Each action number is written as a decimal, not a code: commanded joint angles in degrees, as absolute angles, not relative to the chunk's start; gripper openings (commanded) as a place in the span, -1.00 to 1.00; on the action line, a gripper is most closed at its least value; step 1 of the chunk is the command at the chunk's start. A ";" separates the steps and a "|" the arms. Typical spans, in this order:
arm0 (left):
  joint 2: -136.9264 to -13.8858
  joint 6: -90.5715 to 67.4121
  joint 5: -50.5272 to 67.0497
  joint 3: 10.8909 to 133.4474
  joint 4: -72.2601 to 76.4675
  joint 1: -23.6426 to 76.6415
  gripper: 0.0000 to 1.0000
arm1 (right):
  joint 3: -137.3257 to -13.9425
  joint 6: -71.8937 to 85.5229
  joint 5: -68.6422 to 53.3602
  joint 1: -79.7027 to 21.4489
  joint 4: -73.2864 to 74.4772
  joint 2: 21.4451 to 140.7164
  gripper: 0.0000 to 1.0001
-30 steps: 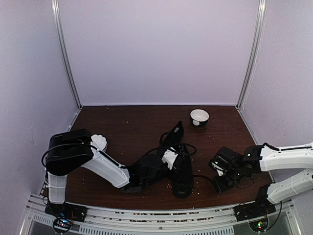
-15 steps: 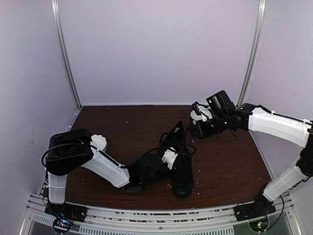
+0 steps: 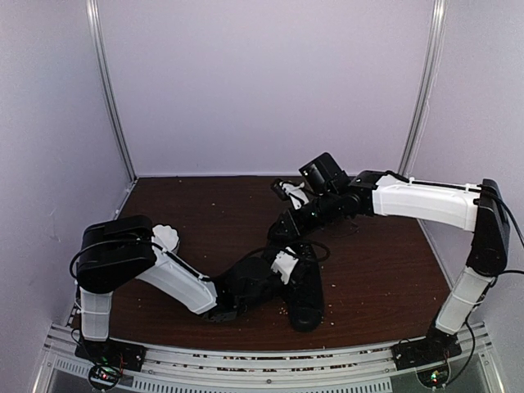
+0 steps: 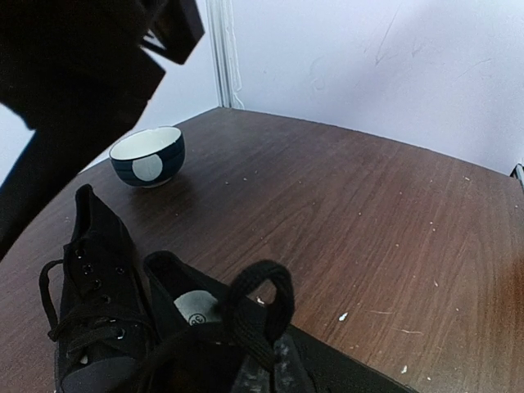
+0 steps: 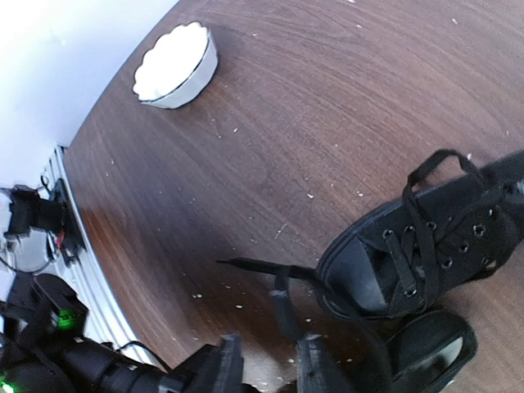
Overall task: Tie the shoes
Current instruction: Wrap the shoelace into a loop with the shoelace, then pass from the left arm to the right, then pick up the half-tied shoelace from the center of the board.
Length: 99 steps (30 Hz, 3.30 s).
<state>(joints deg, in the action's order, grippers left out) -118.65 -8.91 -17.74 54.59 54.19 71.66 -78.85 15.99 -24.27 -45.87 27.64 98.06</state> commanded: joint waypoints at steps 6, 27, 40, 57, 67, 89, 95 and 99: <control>-118.79 -8.45 -17.18 55.02 57.57 71.37 -1.00 | -76.04 17.96 -22.72 -43.30 26.58 90.35 -0.12; -118.78 -8.68 -17.35 55.01 57.56 71.28 -1.00 | -44.62 35.87 -18.22 -45.80 5.01 72.47 0.07; -118.78 -8.62 -17.39 55.02 57.35 71.28 -1.00 | -45.55 35.20 -16.98 -46.60 5.97 75.11 -0.59; -118.21 -7.53 -15.91 53.67 60.18 71.26 -1.00 | -45.36 33.73 -17.01 -47.05 7.76 73.97 -1.00; -106.44 -2.01 -12.31 48.13 62.59 72.33 0.16 | -45.41 31.53 -16.00 -46.76 9.28 73.83 -1.00; -100.17 -15.54 -6.24 65.35 -22.33 59.48 0.25 | -45.49 28.64 -17.98 -46.60 9.04 75.03 -1.00; -105.92 -14.98 -4.75 70.39 -23.49 58.93 0.04 | -44.95 28.78 -17.86 -46.61 8.86 74.50 -1.00; -107.57 -14.67 -5.91 71.59 -23.48 58.89 -0.11 | -45.24 28.54 -18.02 -46.59 8.80 74.49 -1.00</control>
<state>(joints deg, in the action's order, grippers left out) -106.48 -15.22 -6.02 69.60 -22.11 58.92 -44.73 29.69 -17.96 -46.63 9.58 75.11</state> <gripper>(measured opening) 0.477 0.005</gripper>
